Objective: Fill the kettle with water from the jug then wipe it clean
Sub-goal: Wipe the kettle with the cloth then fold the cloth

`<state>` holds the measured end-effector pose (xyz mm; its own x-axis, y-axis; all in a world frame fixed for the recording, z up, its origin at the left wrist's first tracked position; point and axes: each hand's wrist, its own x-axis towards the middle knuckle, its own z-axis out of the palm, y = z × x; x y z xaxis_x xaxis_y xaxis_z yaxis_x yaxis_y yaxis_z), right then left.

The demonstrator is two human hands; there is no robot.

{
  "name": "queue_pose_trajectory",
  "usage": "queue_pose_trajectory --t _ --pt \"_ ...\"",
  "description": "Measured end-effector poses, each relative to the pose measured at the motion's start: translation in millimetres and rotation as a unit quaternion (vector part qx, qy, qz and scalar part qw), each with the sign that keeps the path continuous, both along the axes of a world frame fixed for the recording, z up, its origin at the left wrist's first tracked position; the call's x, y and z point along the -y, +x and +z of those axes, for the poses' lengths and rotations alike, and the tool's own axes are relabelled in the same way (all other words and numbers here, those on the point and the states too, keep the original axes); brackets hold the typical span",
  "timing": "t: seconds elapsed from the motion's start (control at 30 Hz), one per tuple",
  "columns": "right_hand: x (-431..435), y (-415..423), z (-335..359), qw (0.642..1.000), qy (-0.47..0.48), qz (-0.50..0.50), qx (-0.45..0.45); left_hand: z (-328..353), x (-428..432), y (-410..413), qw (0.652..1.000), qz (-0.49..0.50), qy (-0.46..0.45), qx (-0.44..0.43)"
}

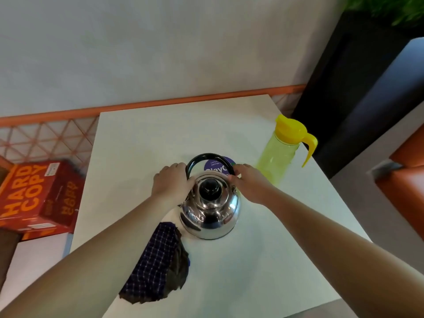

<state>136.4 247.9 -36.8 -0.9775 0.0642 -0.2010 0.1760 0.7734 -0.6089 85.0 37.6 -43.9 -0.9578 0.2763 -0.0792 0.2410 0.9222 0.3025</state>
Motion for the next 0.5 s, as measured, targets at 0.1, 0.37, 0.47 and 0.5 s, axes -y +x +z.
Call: queue_pose_trajectory --t 0.1,0.37,0.47,0.5 --pt "6 -7 3 0.998 -0.066 -0.004 -0.002 -4 1 0 0.999 -0.008 0.009 -0.031" --pt "3 0 0 0.987 -0.134 -0.032 -0.077 -10 4 5 0.987 -0.027 0.083 -0.137" --pt "5 6 -1 0.986 -0.111 -0.042 -0.115 -12 5 7 0.977 -0.052 0.091 -0.186" --pt "6 9 -1 0.986 -0.096 -0.040 -0.130 -13 6 7 0.974 -0.059 0.091 -0.197"
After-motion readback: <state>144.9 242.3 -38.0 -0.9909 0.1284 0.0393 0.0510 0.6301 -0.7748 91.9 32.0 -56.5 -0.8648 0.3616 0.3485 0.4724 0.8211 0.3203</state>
